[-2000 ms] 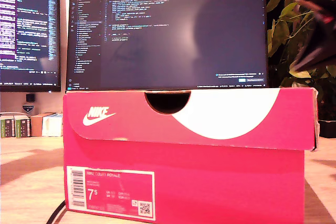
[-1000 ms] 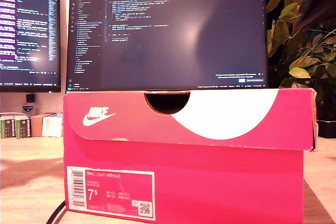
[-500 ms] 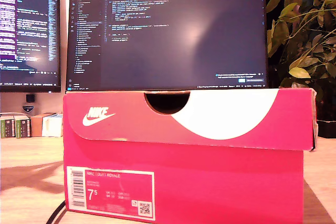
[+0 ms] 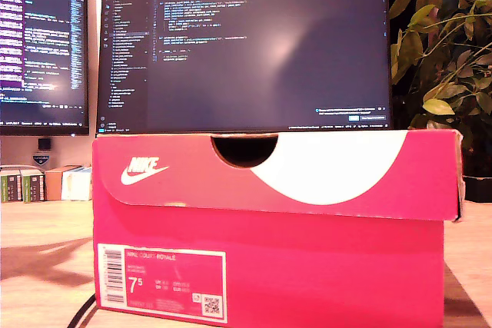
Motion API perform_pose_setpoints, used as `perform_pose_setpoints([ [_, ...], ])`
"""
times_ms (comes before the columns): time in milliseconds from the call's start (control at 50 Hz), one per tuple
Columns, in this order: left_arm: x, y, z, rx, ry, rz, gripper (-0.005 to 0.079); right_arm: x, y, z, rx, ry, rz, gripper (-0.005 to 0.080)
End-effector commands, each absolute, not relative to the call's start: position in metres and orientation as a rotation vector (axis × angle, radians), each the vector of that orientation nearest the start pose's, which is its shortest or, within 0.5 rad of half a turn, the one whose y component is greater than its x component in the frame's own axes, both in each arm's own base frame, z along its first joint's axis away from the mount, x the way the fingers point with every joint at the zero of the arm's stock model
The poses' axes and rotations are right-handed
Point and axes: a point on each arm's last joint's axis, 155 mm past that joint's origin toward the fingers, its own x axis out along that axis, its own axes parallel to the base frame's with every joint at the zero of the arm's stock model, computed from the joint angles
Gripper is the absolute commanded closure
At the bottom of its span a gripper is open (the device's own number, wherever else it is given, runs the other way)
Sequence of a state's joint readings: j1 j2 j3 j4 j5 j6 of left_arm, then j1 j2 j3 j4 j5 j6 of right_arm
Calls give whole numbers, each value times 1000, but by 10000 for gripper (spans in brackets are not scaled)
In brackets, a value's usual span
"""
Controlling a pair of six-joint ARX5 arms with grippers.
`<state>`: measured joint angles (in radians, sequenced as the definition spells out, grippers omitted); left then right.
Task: Close the red shoebox by pushing the lid with your left arm and holding the box in place with your right arm
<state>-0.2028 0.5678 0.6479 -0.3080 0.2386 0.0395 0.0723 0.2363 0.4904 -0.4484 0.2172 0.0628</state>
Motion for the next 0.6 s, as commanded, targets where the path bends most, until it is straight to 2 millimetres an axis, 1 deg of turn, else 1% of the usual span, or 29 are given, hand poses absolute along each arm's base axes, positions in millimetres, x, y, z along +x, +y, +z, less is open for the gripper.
perform_pose_setpoints([
  [0,260,-95,264,21,203,-430,762,229,-28,233,71,186,-180,764],
  [120,255,-89,251,-1,189,-401,762,226,-38,225,64,211,-236,764],
  [200,252,-86,243,-3,187,-386,762,226,-38,220,64,228,-239,764],
  [280,249,-83,238,-2,184,-374,762,226,-38,218,63,233,-239,764],
  [320,248,-83,236,-5,179,-372,762,226,-38,217,73,237,-241,764],
  [420,247,-78,232,-18,176,-344,762,226,-38,217,172,223,-252,764],
  [580,250,-72,233,-22,143,-312,762,225,-37,210,197,252,-251,763],
])
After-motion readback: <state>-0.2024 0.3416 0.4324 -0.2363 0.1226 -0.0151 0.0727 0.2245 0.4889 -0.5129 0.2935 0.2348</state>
